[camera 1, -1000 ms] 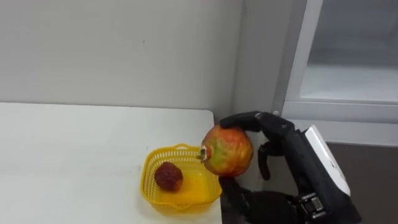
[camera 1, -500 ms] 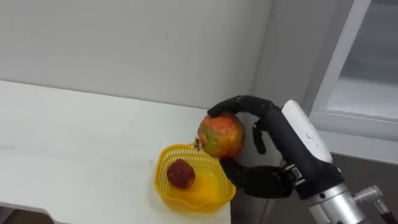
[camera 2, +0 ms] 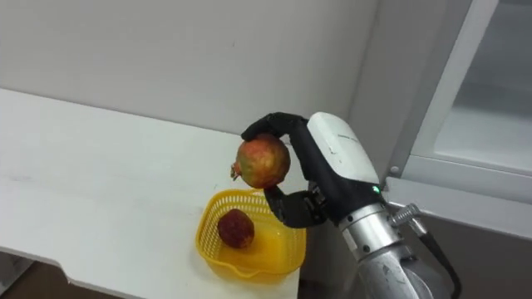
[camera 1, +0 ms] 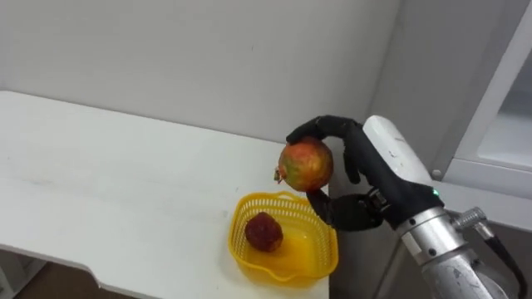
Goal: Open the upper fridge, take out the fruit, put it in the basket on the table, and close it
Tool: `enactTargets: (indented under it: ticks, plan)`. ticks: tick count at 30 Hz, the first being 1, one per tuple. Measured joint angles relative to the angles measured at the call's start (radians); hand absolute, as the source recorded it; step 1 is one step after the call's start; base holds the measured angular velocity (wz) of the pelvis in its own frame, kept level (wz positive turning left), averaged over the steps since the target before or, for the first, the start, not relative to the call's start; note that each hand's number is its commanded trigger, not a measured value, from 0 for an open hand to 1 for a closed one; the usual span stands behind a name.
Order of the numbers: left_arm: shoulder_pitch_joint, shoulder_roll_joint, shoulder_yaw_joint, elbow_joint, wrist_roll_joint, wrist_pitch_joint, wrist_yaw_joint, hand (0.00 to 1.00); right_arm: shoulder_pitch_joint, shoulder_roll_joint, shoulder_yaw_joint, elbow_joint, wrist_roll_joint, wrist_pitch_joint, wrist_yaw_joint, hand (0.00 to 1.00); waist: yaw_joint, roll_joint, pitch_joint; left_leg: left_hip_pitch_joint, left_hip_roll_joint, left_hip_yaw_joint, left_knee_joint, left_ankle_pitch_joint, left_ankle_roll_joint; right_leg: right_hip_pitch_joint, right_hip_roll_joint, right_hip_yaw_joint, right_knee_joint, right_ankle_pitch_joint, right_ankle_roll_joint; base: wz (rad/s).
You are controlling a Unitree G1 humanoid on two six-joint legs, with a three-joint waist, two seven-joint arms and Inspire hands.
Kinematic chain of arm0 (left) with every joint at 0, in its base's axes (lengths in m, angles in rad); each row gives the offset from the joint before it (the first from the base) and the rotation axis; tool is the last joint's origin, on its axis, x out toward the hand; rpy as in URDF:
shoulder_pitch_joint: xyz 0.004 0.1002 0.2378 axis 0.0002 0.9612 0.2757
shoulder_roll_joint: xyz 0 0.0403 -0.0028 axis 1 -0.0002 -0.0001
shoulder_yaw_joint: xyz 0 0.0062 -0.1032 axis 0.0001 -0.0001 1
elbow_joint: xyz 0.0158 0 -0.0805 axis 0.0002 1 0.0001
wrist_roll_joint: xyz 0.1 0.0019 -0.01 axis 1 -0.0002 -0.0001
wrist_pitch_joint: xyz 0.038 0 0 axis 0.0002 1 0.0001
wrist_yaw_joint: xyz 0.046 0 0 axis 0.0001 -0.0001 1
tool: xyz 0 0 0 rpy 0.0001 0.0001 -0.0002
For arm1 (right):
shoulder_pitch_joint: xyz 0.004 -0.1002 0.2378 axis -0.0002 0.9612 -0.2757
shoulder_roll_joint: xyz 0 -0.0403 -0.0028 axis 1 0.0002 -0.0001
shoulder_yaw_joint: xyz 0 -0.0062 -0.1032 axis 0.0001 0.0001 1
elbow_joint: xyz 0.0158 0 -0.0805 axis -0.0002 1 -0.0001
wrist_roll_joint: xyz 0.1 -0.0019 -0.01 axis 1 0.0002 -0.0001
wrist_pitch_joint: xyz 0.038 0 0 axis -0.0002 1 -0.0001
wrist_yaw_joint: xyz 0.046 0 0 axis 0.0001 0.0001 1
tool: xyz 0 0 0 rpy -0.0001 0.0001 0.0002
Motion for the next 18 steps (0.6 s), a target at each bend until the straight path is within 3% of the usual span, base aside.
enactTargets:
  ticks: [7,11,18]
  plan:
    - [-0.001,0.001,0.003,-0.002,0.0,0.015,-0.041,0.0,0.0,-0.001,0.002,0.058,-0.032,0.018,0.002,1.0,0.019,-0.007,0.0016,-0.002,-0.002,-0.004,0.001,0.0,0.0,0.002,-0.003,-0.011,0.0,-0.001,0.002,0.0]
    - [-0.001,0.005,0.003,-0.01,0.0,0.023,-0.071,0.0,-0.001,-0.002,0.04,0.101,-0.034,0.047,0.005,1.0,0.021,-0.007,0.0018,-0.003,-0.002,-0.007,0.006,0.0,0.0,0.003,-0.008,-0.011,0.0,-0.001,0.002,0.02]
    - [-0.001,0.007,0.005,-0.032,0.0,0.024,-0.1,0.0,-0.001,-0.002,0.078,0.126,-0.042,0.05,0.053,1.0,0.025,-0.006,0.0022,-0.003,-0.002,-0.007,0.008,0.0,0.001,0.004,-0.01,-0.011,0.0,-0.001,0.002,0.0]
